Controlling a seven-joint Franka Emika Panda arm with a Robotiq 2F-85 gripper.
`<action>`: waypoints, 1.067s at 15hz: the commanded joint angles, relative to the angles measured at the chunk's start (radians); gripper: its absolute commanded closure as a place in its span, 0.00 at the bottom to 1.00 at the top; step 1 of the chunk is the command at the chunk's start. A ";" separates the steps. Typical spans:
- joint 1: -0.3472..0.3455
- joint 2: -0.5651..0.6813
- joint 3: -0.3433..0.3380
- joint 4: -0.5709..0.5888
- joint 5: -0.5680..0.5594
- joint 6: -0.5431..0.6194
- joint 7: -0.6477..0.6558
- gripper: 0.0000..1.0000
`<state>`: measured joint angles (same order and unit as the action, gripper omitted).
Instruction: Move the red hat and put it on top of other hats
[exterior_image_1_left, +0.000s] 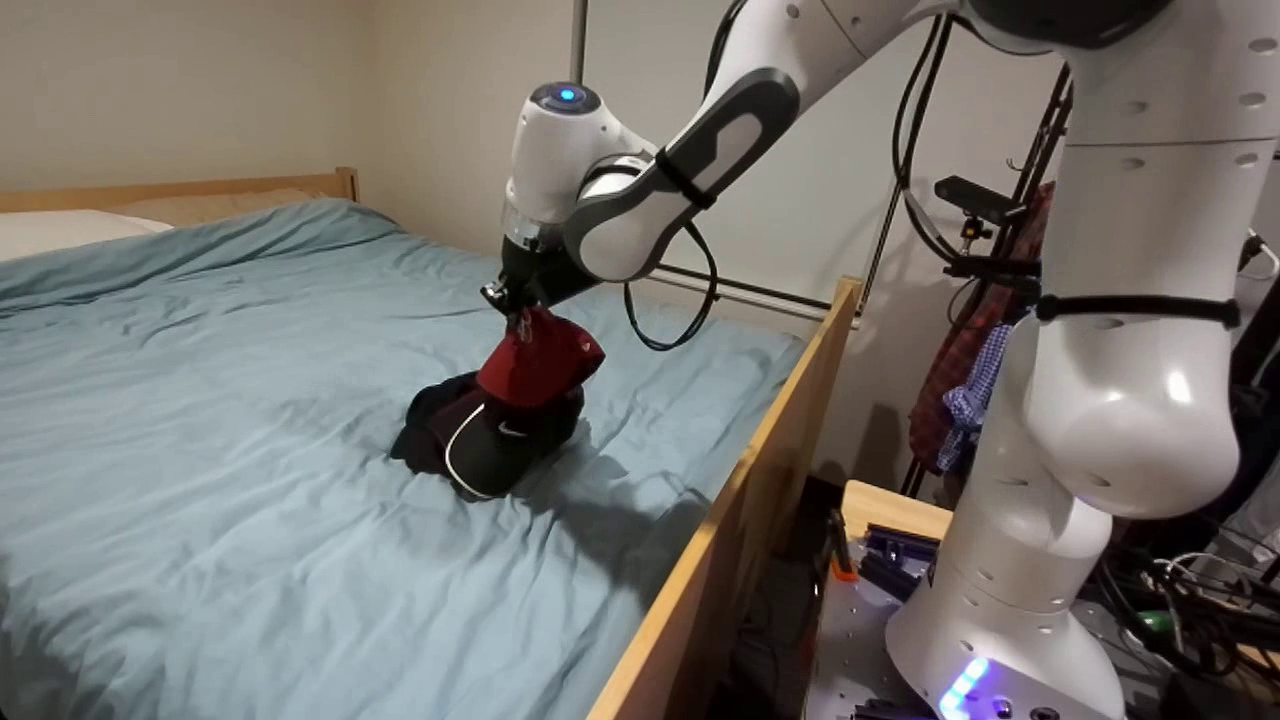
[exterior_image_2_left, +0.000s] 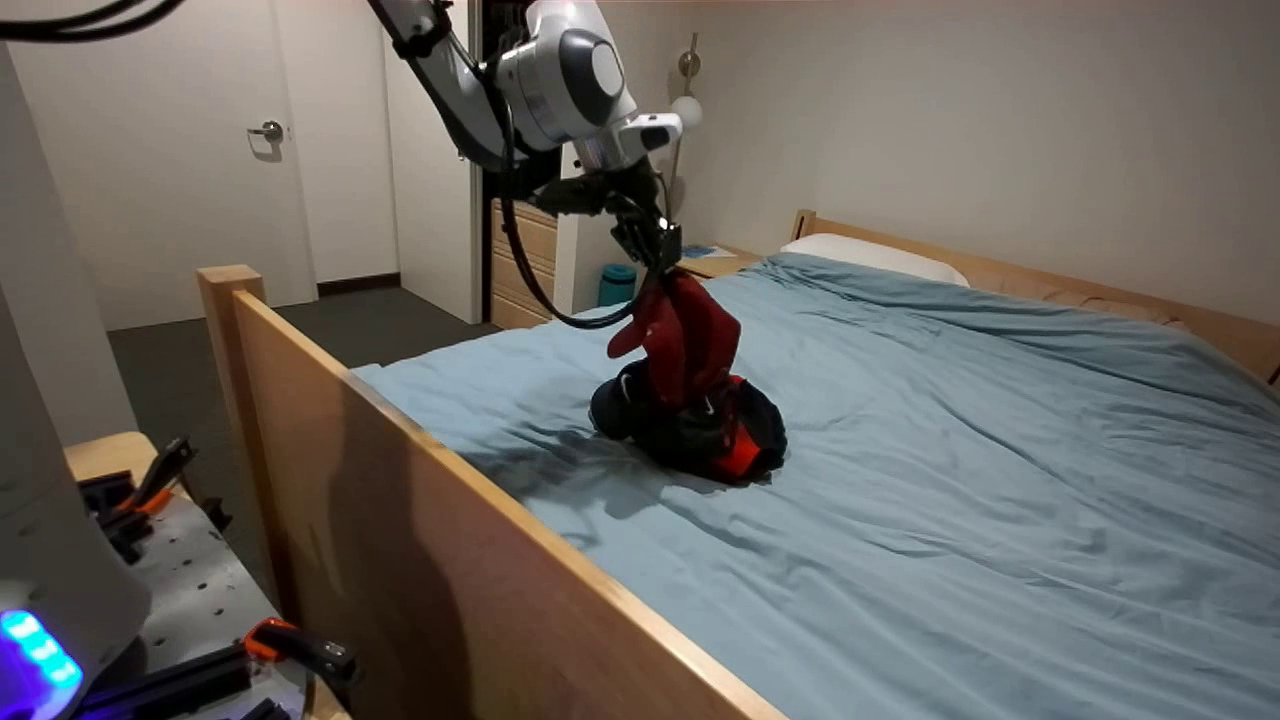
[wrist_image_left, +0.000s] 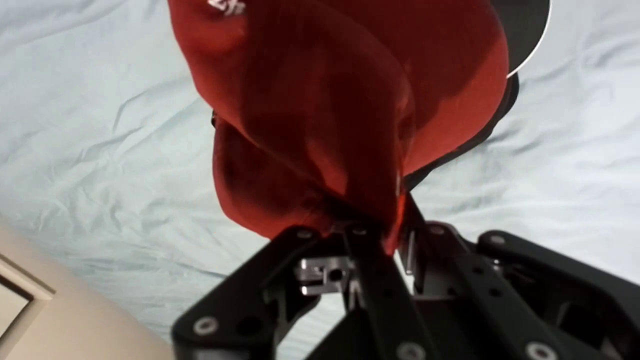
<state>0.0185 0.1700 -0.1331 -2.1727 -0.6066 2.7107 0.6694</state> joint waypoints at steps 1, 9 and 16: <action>-0.009 0.062 0.017 0.026 0.102 0.008 -0.141 0.98; 0.023 0.127 -0.014 0.093 0.160 0.067 -0.235 0.98; 0.045 0.187 0.014 0.145 0.265 0.048 -0.329 0.64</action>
<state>0.0543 0.3265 -0.1227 -2.0642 -0.3946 2.7661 0.4058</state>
